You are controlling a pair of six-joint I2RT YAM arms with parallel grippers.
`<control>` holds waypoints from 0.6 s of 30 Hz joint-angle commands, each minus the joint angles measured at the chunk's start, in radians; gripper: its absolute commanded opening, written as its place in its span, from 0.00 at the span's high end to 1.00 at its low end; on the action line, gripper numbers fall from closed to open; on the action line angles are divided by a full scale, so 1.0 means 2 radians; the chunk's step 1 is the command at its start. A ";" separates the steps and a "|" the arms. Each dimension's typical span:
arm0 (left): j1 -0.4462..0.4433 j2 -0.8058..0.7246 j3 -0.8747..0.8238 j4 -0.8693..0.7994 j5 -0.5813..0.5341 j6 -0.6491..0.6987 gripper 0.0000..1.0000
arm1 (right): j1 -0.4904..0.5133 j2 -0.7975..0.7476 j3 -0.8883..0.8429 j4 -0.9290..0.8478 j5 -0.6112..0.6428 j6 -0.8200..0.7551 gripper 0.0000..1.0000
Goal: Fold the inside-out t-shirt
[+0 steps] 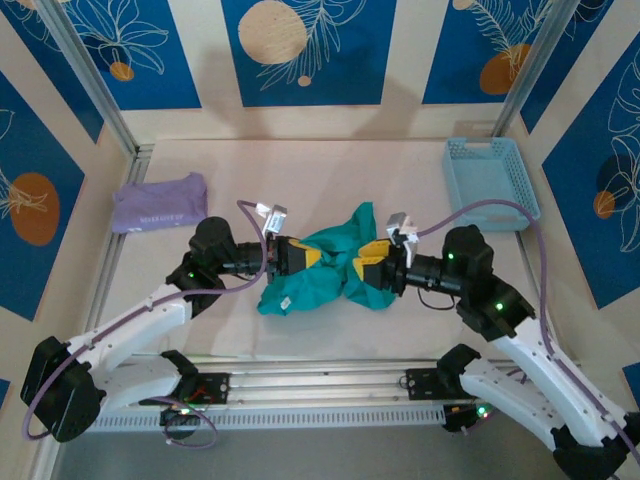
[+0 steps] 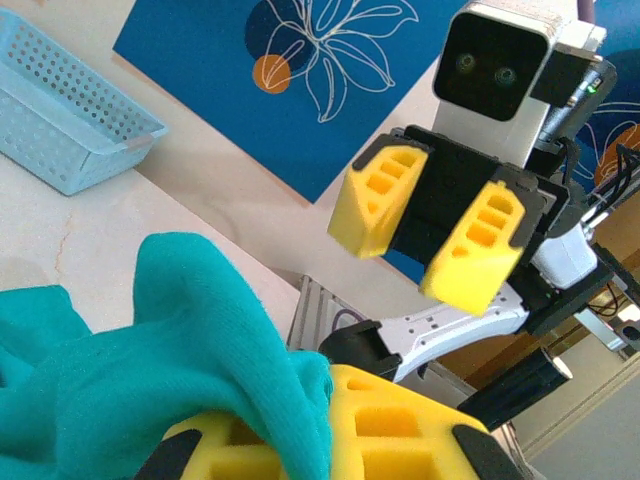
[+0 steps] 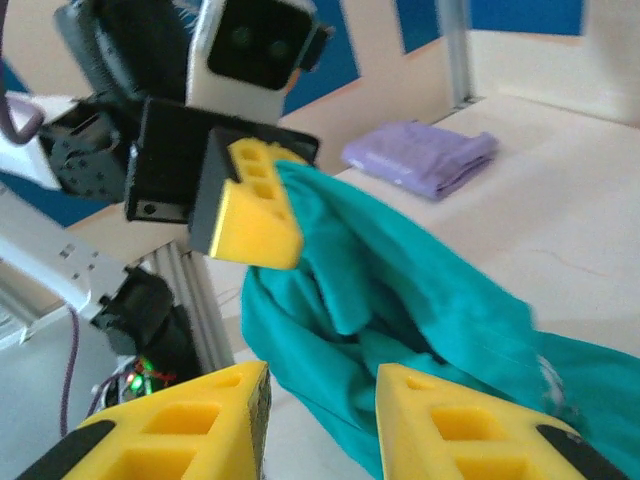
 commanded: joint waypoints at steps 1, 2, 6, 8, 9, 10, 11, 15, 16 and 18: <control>0.006 -0.007 0.014 0.003 0.002 0.011 1.00 | 0.009 0.054 0.018 0.024 -0.040 -0.018 0.65; 0.006 -0.008 0.014 0.001 0.002 0.012 1.00 | 0.009 0.066 0.020 0.031 -0.048 -0.018 0.65; 0.006 -0.010 0.018 -0.016 0.001 0.023 1.00 | 0.008 0.106 0.024 0.052 -0.067 -0.021 0.62; 0.006 -0.012 0.020 -0.022 0.003 0.025 1.00 | 0.006 0.118 0.023 0.062 -0.082 -0.018 0.62; 0.006 -0.013 0.020 -0.023 0.003 0.026 1.00 | 0.006 0.123 0.022 0.067 -0.086 -0.016 0.62; 0.006 -0.014 0.020 -0.025 0.003 0.027 1.00 | 0.006 0.128 0.020 0.072 -0.089 -0.014 0.62; 0.006 -0.016 0.021 -0.026 0.003 0.028 1.00 | 0.006 0.130 0.019 0.075 -0.092 -0.013 0.62; 0.005 -0.018 0.021 -0.031 0.001 0.031 1.00 | 0.006 0.141 0.015 0.085 -0.106 -0.008 0.64; 0.006 -0.018 0.021 -0.031 0.001 0.032 1.00 | 0.006 0.142 0.015 0.084 -0.104 -0.008 0.66; 0.006 -0.018 0.021 -0.031 0.001 0.031 1.00 | 0.006 0.142 0.014 0.085 -0.105 -0.009 0.72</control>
